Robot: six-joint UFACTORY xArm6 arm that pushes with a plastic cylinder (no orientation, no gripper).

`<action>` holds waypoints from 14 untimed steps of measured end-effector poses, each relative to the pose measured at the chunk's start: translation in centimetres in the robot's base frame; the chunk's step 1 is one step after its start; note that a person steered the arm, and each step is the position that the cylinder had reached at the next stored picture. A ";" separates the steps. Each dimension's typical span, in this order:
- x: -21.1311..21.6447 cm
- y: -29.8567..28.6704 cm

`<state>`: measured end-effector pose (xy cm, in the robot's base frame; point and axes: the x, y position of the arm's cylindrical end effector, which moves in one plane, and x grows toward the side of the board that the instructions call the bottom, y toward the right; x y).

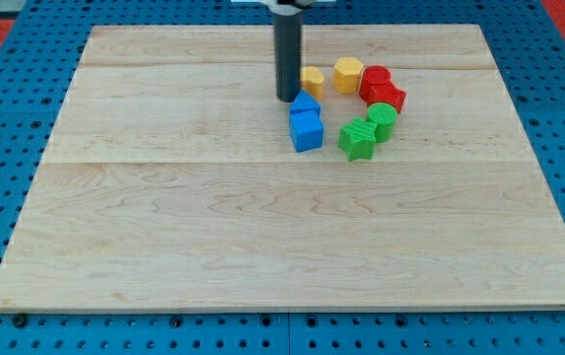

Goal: Move the blue cube slightly into the blue triangle

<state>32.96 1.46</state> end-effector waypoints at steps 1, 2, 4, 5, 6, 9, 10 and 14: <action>0.3 -4.8; 6.3 -6.1; 14.5 -0.1; 10.1 -0.9; 8.8 -1.1; 18.2 5.0; 18.2 7.0; 18.4 21.5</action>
<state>51.36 22.91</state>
